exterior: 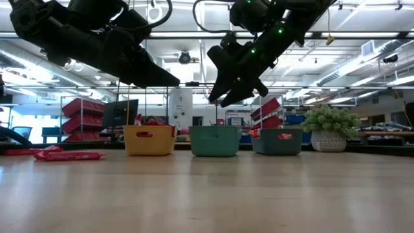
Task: Sort candy
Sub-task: Put the red chocolate into the green bin
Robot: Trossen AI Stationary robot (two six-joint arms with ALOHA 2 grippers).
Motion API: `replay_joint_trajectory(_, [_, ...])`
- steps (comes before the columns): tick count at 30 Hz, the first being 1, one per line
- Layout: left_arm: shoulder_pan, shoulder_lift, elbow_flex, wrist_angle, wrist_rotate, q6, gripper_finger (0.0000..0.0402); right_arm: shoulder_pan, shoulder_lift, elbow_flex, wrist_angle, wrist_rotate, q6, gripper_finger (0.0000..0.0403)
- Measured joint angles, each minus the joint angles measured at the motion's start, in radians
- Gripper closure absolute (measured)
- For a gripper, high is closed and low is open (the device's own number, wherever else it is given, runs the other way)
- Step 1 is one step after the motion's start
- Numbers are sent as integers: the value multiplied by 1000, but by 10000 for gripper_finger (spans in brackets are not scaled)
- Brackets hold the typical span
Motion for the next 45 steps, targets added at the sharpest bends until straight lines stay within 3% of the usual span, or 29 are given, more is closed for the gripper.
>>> replay_joint_trajectory(4, [0, 0, 0, -1, 0, 0, 401, -6, 0, 0, -6, -14, -46, 185])
replay_joint_trajectory(8, [0, 0, 0, -2, 0, -1, 401, -4, -47, 0, -53, -116, -182, 187])
replay_joint_trajectory(14, [0, 0, 0, -10, 0, -1, 401, 93, -182, 0, -362, -261, -239, 187])
replay_joint_trajectory(22, [0, 0, 0, -10, 0, -2, 401, 419, -248, 0, -811, -315, -7, 187])
replay_joint_trajectory(29, [0, 0, 0, -10, 0, -4, 401, 754, -247, -18, -858, -350, 345, 192])
replay_joint_trajectory(34, [0, 0, 0, -10, 0, -16, 401, 925, -247, -18, -848, -431, 583, 239])
replay_joint_trajectory(41, [0, 0, 0, -10, 0, -28, 401, 1051, -247, -26, -851, -455, 674, 382])
replay_joint_trajectory(45, [0, 0, 0, -14, 1, -31, 401, 1092, -247, -91, -786, -519, 692, 387])
